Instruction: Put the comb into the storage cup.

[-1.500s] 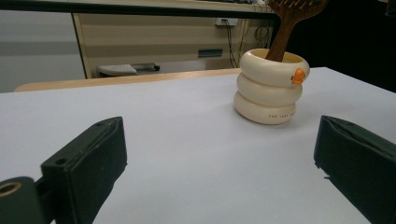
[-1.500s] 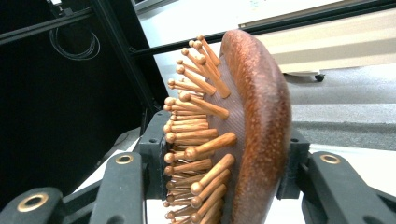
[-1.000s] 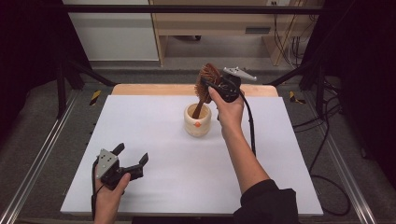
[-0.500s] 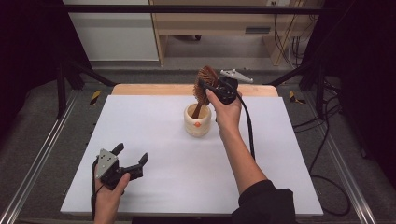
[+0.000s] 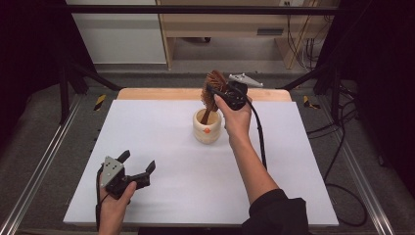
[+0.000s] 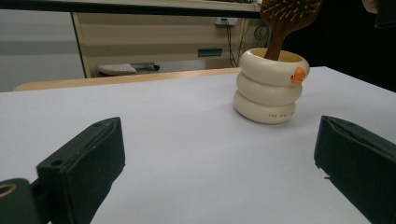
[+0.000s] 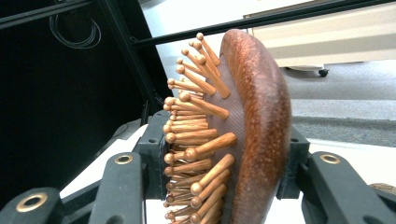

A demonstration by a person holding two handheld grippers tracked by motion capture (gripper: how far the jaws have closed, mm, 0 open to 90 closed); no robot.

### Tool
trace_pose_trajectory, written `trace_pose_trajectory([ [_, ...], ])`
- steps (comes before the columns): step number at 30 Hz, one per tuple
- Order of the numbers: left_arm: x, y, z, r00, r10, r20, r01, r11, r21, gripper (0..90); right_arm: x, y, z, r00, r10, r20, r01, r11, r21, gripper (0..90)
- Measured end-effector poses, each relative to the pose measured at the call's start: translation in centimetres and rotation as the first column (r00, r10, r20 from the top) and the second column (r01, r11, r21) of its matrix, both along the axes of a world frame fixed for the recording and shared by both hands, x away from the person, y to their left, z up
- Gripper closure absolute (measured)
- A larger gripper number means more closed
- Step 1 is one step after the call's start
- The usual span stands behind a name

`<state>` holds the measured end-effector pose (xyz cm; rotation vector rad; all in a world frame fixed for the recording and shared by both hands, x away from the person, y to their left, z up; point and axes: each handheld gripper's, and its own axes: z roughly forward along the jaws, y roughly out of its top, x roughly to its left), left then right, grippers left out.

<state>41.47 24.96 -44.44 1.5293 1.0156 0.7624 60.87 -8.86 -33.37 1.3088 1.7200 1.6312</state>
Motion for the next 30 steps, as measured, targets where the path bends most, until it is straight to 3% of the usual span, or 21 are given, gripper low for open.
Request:
trace_pose_trajectory([
  [30, 0.0, -0.2, 0.0, 0.9999, -0.011, -0.003, 0.011, 0.9999, 0.0, 2.0, 0.0, 0.1, -1.1, 0.9998, -0.001, -0.022, 0.001, 1.0, 0.001, 49.8],
])
